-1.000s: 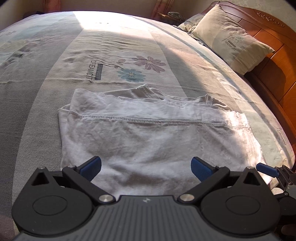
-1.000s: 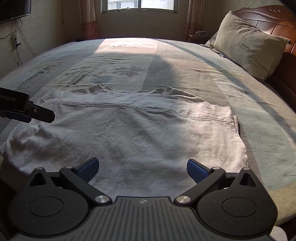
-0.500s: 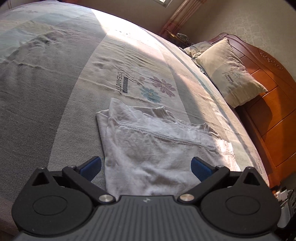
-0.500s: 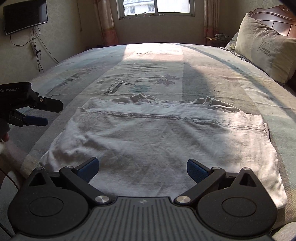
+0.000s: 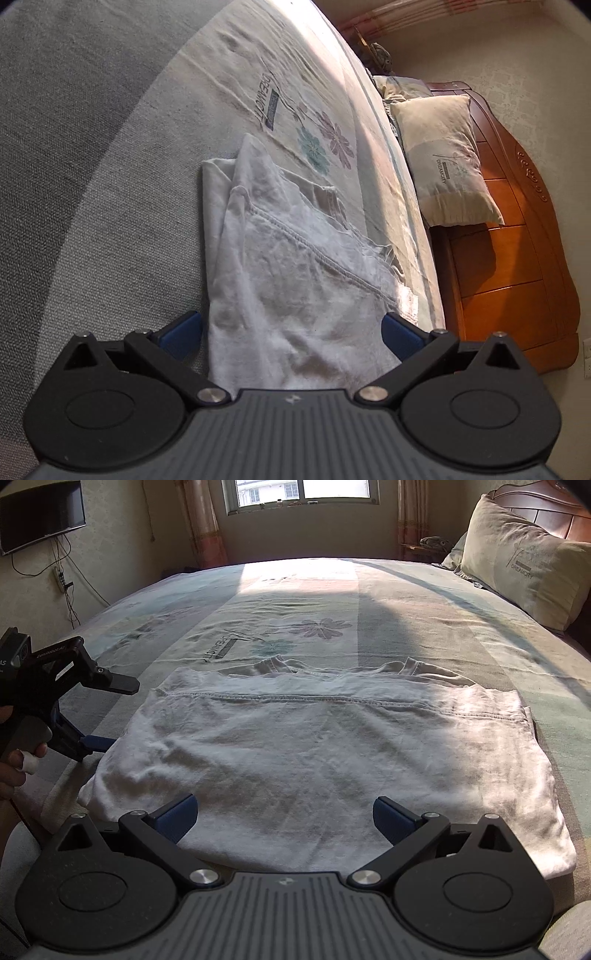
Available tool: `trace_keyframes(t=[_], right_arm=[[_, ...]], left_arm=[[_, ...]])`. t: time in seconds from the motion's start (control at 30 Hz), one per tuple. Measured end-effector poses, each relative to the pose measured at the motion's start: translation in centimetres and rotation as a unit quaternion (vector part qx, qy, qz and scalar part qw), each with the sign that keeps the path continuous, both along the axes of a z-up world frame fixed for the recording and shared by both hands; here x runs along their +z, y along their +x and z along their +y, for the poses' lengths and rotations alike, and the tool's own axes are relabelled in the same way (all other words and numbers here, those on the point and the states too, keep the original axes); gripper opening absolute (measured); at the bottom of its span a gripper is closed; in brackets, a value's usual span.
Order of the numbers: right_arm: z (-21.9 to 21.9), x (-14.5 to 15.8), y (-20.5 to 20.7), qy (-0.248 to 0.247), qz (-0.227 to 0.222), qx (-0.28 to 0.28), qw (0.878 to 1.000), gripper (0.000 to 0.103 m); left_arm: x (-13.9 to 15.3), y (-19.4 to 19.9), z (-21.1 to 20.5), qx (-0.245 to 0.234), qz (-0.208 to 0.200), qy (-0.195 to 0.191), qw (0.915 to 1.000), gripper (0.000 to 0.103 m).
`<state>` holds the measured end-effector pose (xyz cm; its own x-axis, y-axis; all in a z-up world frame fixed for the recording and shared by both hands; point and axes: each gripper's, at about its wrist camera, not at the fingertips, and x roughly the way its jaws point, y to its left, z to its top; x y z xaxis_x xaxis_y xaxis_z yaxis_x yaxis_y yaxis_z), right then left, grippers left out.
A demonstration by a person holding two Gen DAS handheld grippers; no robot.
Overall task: Fold clothes
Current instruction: 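Roll the left gripper and move it to the folded shirt's end edge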
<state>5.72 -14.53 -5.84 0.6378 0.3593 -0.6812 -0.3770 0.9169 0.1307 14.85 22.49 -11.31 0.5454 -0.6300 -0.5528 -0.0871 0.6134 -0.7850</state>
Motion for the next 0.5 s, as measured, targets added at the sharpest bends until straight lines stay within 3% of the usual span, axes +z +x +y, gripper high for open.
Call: trace_keyframes(t=[0.3,0.5], right_arm=[[-0.1,-0.4,1.2,-0.006,0.010,-0.006,1.000,0.103],[-0.2,-0.7,1.3,-0.005,0.013,-0.009,1.000,0.103]], left_arm=[[-1.3,3.9,0.7,0.006,-0.014,-0.046,0.9988,0.102],[-1.4,3.5,0.4,-0.008,-0.014,-0.054,0.9984,0.102]])
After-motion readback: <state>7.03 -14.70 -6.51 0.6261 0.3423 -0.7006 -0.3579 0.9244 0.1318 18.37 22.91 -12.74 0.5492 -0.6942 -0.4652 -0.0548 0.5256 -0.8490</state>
